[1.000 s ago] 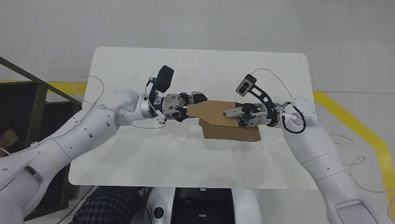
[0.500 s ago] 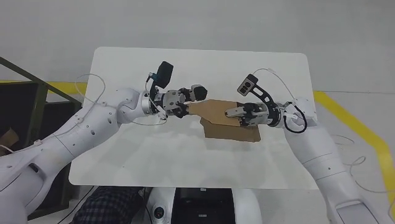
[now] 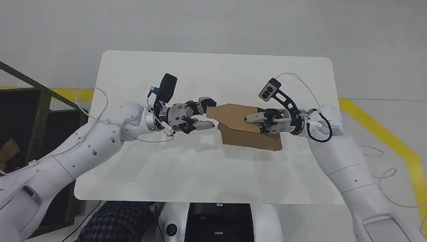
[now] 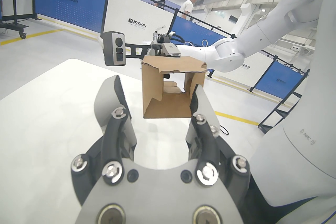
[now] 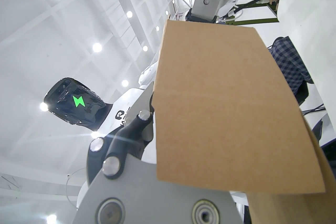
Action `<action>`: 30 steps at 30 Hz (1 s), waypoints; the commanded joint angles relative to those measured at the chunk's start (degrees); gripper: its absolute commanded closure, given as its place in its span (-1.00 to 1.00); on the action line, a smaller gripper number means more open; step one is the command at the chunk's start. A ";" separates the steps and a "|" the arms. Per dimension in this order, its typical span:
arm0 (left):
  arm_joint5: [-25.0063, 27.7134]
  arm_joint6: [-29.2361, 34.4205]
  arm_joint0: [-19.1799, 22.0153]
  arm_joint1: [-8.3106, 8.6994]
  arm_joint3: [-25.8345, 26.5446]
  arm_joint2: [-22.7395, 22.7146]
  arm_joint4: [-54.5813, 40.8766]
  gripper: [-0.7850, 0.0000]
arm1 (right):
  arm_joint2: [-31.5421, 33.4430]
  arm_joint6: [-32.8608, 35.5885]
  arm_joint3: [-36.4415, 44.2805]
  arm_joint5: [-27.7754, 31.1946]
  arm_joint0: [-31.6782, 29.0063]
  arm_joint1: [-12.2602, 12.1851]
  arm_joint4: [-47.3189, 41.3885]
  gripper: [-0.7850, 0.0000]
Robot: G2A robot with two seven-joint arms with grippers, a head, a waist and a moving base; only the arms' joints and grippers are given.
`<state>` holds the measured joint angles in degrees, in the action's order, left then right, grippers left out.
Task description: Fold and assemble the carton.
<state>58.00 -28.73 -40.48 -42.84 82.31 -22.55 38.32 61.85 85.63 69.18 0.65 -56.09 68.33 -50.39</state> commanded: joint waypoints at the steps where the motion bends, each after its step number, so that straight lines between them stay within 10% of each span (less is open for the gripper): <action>1: 0.00 0.26 0.02 0.20 0.78 0.57 0.42 0.00 | 0.07 0.00 -0.09 0.02 -0.02 0.00 -0.14 1.00; 30: 0.00 -1.90 3.00 -0.09 -0.35 2.70 1.53 0.28 | -0.13 -1.23 -0.33 0.67 0.08 0.28 -0.05 1.00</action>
<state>58.00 -30.56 -37.39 -42.95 82.10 -19.79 39.81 61.72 84.41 68.86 1.31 -56.01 68.60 -50.44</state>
